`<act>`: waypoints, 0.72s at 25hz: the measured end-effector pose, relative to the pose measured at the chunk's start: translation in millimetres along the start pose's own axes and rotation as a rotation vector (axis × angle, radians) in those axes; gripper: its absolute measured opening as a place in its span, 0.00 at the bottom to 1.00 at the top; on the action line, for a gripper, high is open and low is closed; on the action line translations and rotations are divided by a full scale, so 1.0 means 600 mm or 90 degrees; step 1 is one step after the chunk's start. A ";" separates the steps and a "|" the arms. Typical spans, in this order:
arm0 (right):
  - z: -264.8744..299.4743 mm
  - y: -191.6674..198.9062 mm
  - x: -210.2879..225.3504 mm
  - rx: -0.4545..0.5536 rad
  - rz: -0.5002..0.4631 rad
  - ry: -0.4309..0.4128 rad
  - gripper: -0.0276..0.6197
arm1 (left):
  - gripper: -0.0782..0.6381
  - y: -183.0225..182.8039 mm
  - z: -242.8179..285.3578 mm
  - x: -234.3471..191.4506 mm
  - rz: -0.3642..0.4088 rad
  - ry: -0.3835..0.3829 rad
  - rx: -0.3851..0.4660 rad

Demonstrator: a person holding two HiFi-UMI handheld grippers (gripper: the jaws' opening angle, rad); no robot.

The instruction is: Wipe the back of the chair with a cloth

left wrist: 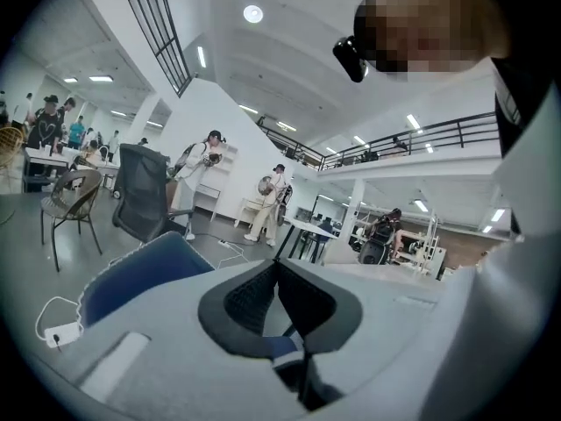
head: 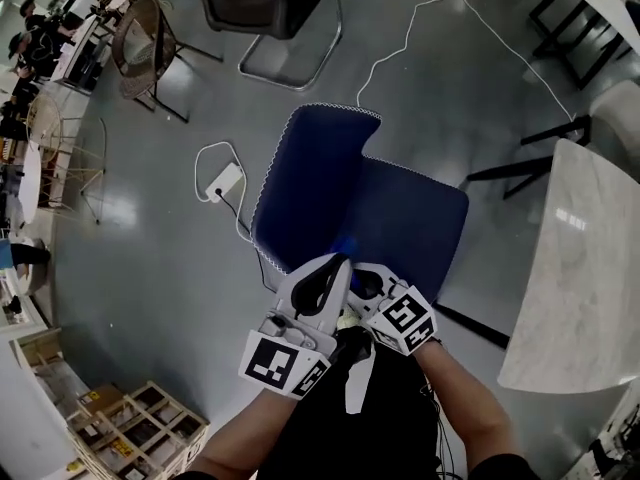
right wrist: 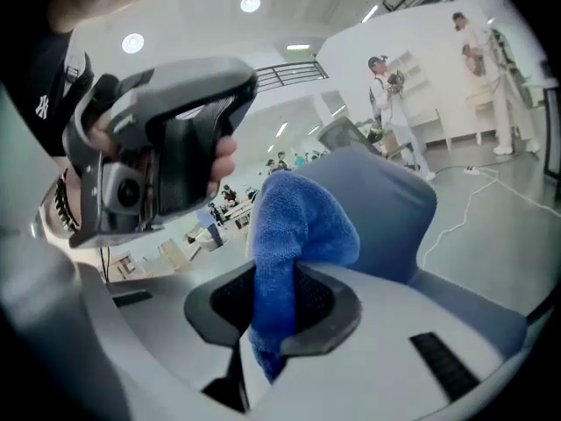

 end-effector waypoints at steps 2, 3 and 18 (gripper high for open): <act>-0.033 -0.055 -0.013 0.007 -0.012 0.032 0.16 | 0.14 -0.035 -0.028 0.014 0.004 0.009 -0.001; -0.050 -0.081 -0.021 0.008 -0.018 0.047 0.16 | 0.14 -0.052 -0.040 0.019 0.005 0.009 -0.003; -0.224 -0.400 -0.171 0.064 -0.102 0.142 0.16 | 0.14 -0.266 -0.149 0.143 0.038 0.040 0.040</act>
Point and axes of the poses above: the fingertips, and each gripper's own axes: z forward along the fingers, x to its right, y out of its underside, the point moved 3 cm from there along -z, backward along the fingers, and after that the axes turned 5 degrees about -z, right-handed, at the moved point
